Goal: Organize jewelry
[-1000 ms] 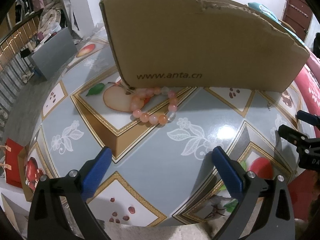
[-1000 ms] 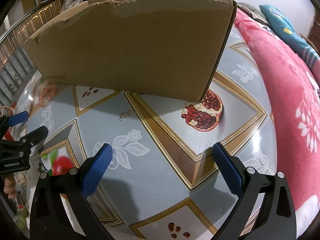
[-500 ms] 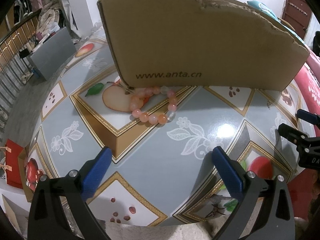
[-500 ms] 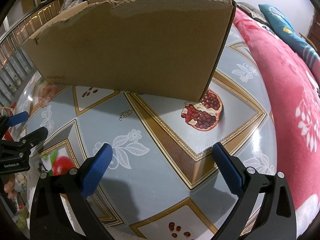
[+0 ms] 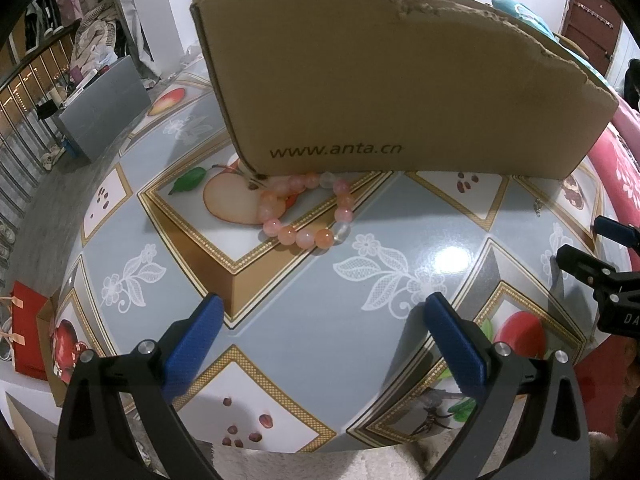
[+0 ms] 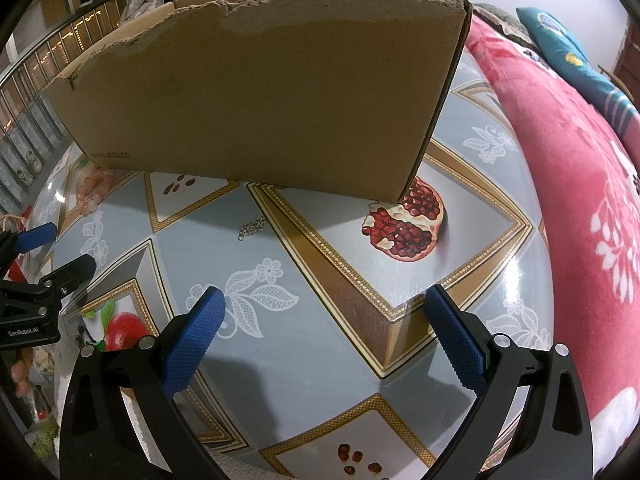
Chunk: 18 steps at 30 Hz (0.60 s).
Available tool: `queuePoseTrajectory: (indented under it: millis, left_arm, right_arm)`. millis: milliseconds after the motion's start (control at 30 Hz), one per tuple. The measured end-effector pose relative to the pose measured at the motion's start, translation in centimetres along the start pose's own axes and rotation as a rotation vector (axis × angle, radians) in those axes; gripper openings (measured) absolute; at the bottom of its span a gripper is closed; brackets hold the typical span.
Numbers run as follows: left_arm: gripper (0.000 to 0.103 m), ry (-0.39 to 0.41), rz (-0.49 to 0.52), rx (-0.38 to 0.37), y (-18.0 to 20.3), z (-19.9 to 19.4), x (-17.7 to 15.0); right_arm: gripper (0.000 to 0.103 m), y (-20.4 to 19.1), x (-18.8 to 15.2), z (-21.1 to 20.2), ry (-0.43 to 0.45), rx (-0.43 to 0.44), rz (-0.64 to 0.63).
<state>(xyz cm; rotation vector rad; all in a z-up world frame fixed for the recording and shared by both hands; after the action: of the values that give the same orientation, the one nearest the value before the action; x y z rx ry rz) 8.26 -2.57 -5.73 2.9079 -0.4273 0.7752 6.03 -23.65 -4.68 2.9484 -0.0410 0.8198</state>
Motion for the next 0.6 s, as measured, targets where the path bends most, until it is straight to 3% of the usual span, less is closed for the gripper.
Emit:
queuePoseTrajectory:
  millis: [400, 600]
  left_arm:
    - [0.099, 0.022, 0.012, 0.0, 0.13, -0.14, -0.3]
    - [0.099, 0.073, 0.047, -0.043, -0.29, -0.58, -0.67]
  right_arm:
    - [0.095, 0.06, -0.1, 0.02, -0.008, -0.004, 0.007]
    - [0.095, 0.08, -0.17, 0.13, 0.003, -0.006, 0.012]
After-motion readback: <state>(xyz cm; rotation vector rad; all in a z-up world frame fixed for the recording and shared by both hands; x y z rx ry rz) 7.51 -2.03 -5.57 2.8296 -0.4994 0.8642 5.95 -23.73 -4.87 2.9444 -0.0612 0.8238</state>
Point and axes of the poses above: each gripper's, at about its wrist camera, not at the fingertips, and z roughly the way its jaws point, y to its right, x to its top, the point moved 3 cm from there along z, roughly the way its jaws point, and after that the axes turned 4 degrees about -x, right-handed, at the moved point
